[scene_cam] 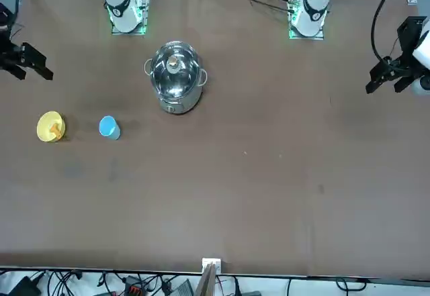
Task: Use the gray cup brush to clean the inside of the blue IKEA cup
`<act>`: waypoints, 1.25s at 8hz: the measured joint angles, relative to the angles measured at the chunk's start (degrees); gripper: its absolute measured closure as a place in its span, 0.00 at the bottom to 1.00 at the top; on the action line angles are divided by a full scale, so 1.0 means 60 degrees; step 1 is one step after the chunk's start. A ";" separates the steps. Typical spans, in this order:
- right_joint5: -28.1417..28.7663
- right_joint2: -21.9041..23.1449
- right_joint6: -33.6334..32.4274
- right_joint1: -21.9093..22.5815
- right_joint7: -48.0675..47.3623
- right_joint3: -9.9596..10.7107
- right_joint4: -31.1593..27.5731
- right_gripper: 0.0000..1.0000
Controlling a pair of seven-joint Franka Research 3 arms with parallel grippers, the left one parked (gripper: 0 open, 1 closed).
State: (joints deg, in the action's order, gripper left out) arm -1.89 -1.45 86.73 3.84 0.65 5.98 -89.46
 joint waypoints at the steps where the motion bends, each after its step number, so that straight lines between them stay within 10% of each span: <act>1: -0.0419 -0.0406 0.0017 -0.0010 -0.0006 0.0014 -0.0008 0.00; 10: -0.3771 -0.4687 0.2087 -0.0579 -0.3539 0.0152 -0.0143 0.05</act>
State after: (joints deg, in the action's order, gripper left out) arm -24.52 -29.58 99.25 0.37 -20.59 6.90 -90.31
